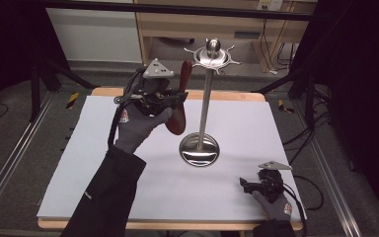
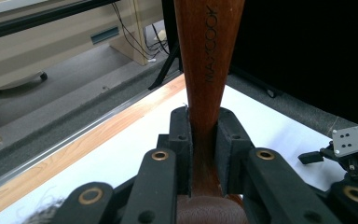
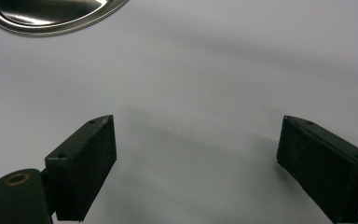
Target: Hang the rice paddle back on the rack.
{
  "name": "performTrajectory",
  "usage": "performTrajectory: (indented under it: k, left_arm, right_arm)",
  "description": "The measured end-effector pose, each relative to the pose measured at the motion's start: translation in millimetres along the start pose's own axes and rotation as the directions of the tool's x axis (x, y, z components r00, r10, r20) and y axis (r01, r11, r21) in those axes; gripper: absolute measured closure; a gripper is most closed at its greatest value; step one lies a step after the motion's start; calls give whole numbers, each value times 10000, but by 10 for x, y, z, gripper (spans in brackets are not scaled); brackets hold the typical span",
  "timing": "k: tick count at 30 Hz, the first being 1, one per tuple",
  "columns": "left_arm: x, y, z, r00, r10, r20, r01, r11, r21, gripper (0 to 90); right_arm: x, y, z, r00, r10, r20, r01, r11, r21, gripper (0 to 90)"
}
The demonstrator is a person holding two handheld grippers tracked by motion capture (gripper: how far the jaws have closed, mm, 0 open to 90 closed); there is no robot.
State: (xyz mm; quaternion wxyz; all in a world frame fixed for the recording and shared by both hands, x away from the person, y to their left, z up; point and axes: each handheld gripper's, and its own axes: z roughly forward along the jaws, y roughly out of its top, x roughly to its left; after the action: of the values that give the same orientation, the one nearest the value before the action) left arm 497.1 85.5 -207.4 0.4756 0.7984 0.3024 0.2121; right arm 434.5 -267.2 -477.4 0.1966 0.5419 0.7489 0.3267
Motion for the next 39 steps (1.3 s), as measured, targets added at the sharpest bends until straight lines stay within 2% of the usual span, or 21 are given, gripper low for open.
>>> performTrajectory:
  k: [9, 29, 32, 36, 39]
  left_arm:
    - [0, 17, 59, 10000, -59, 47, 59, 9999, 85, 782]
    - [-3, 25, 179, 9995, -247, 172, 250, 9996, -131, 781]
    - [-14, 14, 201, 9997, -213, 95, 215, 9994, -264, 781]
    - [-15, -23, 230, 9993, -352, 151, 360, 9977, -580, 780]
    - [-29, -31, 238, 9997, -259, -39, 256, 9974, -674, 779]
  right_arm:
    - [-4, 0, 0, 10000, -14, 14, 14, 10000, -33, 122]
    - [-4, 1, -5, 10000, 15, -37, -15, 10000, -39, 120]
    - [-2, 0, -4, 10000, 9, -43, -9, 10000, -33, 120]
    - [-3, 0, -6, 10000, 0, -33, 0, 10000, -37, 120]
    - [-1, 0, -5, 10000, -10, -29, 10, 10000, -23, 120]
